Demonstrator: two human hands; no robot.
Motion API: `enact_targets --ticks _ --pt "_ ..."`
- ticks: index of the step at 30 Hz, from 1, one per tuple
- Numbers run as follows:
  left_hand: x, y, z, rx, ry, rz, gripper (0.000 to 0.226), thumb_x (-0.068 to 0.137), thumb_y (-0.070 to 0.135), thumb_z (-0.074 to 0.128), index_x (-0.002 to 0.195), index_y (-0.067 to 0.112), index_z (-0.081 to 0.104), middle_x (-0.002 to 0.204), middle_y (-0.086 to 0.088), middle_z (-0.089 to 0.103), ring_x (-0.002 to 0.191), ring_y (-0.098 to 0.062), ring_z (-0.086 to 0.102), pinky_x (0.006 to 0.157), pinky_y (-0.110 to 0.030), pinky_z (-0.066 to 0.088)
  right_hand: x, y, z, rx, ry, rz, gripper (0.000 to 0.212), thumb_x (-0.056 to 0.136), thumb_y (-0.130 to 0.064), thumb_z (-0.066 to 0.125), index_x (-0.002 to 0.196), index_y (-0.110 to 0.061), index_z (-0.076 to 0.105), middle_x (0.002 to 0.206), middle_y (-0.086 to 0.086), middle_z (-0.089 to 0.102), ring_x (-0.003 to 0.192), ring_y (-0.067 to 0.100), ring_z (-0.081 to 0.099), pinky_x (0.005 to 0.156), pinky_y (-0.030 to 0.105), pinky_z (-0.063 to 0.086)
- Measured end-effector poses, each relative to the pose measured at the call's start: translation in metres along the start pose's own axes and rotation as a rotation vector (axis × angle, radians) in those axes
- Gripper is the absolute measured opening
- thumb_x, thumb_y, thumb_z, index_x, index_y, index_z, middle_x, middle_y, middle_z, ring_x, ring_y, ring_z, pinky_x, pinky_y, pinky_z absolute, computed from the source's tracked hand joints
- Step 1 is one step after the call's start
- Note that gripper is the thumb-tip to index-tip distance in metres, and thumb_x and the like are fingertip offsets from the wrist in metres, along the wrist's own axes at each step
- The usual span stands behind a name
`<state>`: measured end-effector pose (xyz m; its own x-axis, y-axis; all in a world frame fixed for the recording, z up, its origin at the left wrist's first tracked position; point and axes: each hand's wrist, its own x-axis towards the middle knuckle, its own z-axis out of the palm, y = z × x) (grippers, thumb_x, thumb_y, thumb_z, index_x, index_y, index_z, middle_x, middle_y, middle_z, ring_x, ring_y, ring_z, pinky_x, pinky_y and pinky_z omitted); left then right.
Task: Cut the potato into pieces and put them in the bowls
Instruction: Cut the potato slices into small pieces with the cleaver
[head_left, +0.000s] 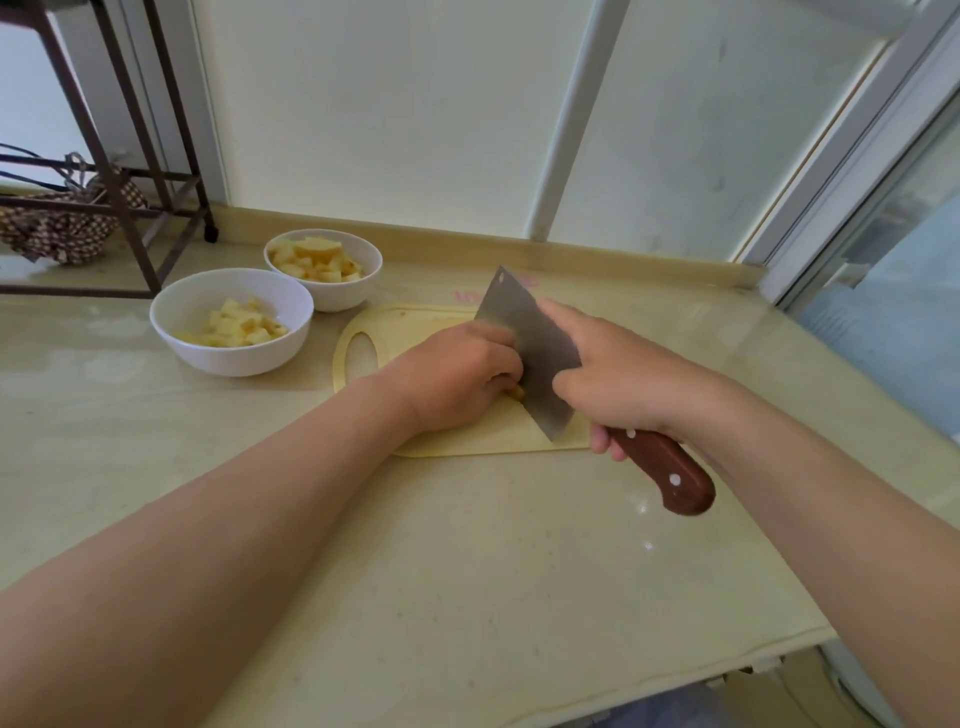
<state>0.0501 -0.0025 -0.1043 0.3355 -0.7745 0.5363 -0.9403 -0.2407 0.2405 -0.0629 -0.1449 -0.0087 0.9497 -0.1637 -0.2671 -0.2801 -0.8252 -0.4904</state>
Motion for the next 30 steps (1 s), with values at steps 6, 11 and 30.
enact_targets --ticks 6,11,30 --pt "-0.003 -0.003 0.005 -0.015 0.039 -0.05 0.015 0.084 0.013 0.059 0.078 0.008 0.072 0.084 -0.006 0.065 0.074 -0.024 0.061 0.066 -0.039 0.053 0.007 0.024 -0.026 0.292 0.141 0.01 0.078 0.092 0.002 0.046 0.156 -0.04 0.036 0.048 0.009 0.06 0.034 0.019 0.054 0.038 0.026 0.046" --pt "-0.004 -0.001 0.003 -0.073 0.067 -0.102 0.006 0.077 0.004 0.07 0.08 0.009 0.073 0.085 -0.003 0.066 0.075 -0.019 0.062 0.07 -0.036 0.053 0.012 0.055 -0.035 0.442 0.186 0.041 0.073 0.093 0.001 0.051 0.154 -0.04 0.042 0.049 0.013 0.057 0.037 0.024 0.052 0.041 0.028 0.046" --pt "0.006 0.012 -0.002 -0.027 -0.259 -0.417 0.078 0.083 0.06 0.063 0.146 0.025 0.033 0.141 0.006 0.042 0.124 -0.012 0.045 0.104 -0.029 0.039 0.058 0.097 -0.007 0.752 0.164 0.0 0.072 0.094 0.006 0.049 0.153 -0.036 0.045 0.049 0.013 0.054 0.035 0.02 0.049 0.036 0.024 0.042"
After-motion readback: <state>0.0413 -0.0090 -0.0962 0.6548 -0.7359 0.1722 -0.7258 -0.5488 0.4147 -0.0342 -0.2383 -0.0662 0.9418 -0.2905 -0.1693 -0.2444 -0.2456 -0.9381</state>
